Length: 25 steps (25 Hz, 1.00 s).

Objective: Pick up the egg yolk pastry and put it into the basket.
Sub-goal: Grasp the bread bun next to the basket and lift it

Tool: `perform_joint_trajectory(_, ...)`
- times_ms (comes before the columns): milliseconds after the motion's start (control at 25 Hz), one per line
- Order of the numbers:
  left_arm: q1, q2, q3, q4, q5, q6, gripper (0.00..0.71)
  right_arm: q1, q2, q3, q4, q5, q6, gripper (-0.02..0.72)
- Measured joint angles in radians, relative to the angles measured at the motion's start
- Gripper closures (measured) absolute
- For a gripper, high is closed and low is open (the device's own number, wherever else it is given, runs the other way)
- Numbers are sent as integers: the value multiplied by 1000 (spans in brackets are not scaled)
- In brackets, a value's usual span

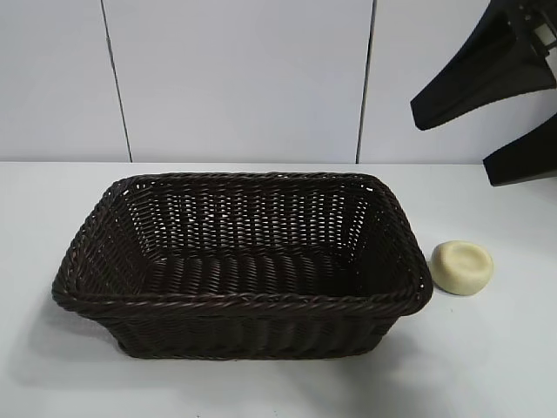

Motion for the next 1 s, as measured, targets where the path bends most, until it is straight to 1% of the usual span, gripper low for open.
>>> perform_joint_trajectory(80,0,-1,15,0,-29,1,118,0,0,0,0,0,0,49)
perform_joint_trajectory(480,0,-1,24,0,-36,1,118,0,0,0,0,0,0,49)
perform_joint_trajectory(600,0,-15,24,0,-36,1,118,0,0,-10,-4,22,22,49)
perform_joint_trajectory(680,0,-50,24,0,-37,1,118,0,0,-38,-14,42,35,49)
perform_joint_trajectory(800,0,-157,24,0,-37,1,118,0,0,-96,-55,52,86,49)
perform_joint_trajectory(840,0,-191,24,0,-37,1,118,0,1,-118,-83,53,108,49)
perform_joint_trajectory(920,0,-261,24,0,-35,1,118,0,11,-160,-148,57,174,49)
perform_joint_trajectory(1000,0,-280,24,0,-32,1,118,0,29,-197,-233,60,233,49)
